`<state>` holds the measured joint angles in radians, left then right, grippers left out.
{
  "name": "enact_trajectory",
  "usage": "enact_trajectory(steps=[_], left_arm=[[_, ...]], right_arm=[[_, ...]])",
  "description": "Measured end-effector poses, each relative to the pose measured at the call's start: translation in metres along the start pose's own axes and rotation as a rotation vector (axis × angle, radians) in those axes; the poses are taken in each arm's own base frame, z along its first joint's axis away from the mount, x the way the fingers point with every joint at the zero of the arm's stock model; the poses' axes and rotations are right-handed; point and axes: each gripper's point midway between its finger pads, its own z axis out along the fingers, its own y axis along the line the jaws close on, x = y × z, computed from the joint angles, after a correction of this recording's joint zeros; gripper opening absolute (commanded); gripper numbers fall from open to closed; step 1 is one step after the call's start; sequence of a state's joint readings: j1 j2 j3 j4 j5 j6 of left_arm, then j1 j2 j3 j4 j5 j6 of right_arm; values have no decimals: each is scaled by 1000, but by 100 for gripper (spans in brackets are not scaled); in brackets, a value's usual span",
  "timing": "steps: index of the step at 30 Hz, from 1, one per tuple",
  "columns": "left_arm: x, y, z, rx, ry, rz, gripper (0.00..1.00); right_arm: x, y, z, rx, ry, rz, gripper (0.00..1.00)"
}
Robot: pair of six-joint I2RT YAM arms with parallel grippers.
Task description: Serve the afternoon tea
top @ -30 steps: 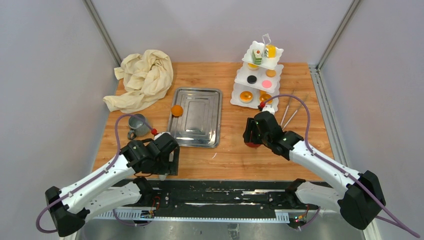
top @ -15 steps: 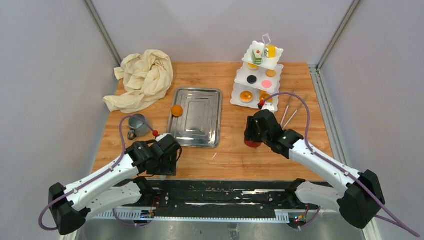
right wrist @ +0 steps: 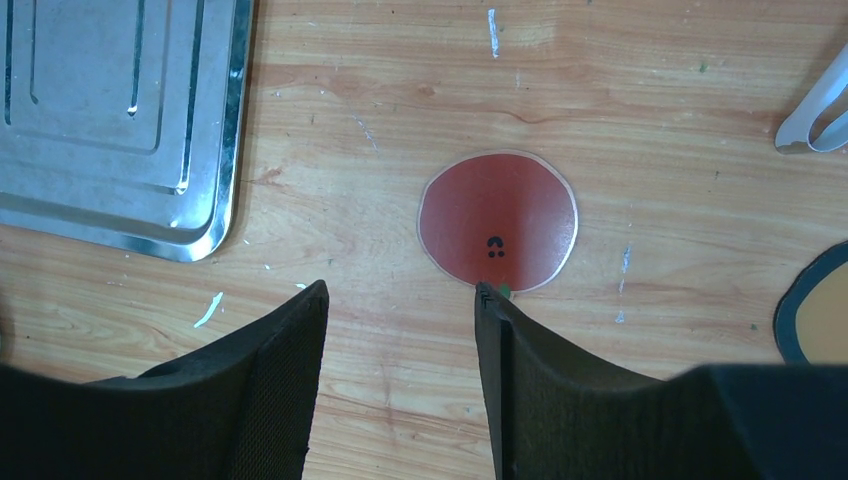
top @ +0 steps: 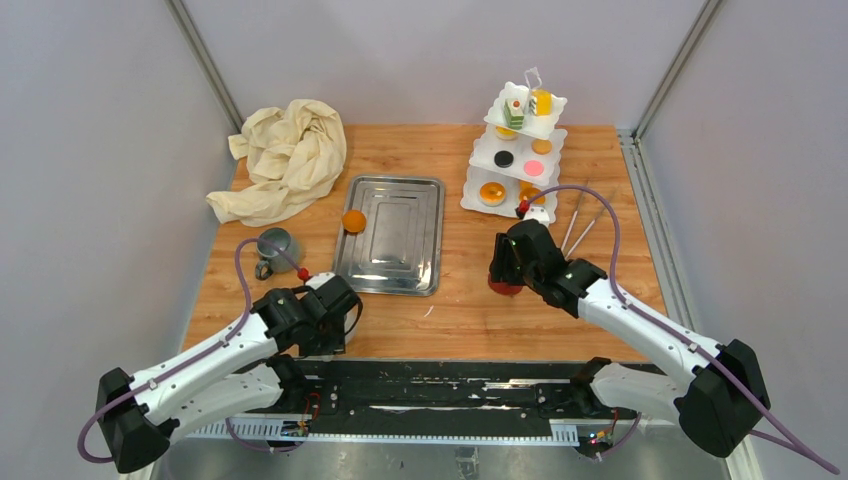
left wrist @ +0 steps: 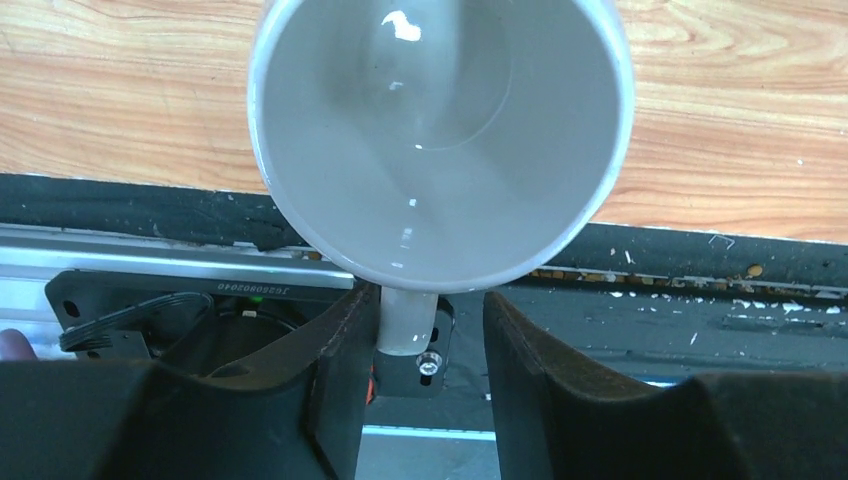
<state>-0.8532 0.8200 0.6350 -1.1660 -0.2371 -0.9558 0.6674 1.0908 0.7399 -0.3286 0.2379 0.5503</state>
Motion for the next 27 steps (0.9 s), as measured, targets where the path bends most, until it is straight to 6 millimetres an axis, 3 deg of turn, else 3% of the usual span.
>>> enact_trajectory(steps=[5,9,10,17,24,27], left_arm=[[-1,1,4,-19,-6,-21,30],[-2,-1,5,-16,-11,-28,3],[-3,-1,5,-18,-13,-29,0],[-6,-6,-3,8,-29,8,0],[-32,-61,-50,172,-126,172,0],[-44,-92,-59,192,-157,273,0]], right_arm=[[2,-1,0,4,6,-2,54],[2,-2,0,6,8,-3,53],[2,-2,-1,7,9,-3,53],[1,-10,-6,42,-5,-3,52],[-21,-28,-28,107,-122,33,52],[-29,-41,-39,163,-174,59,52]])
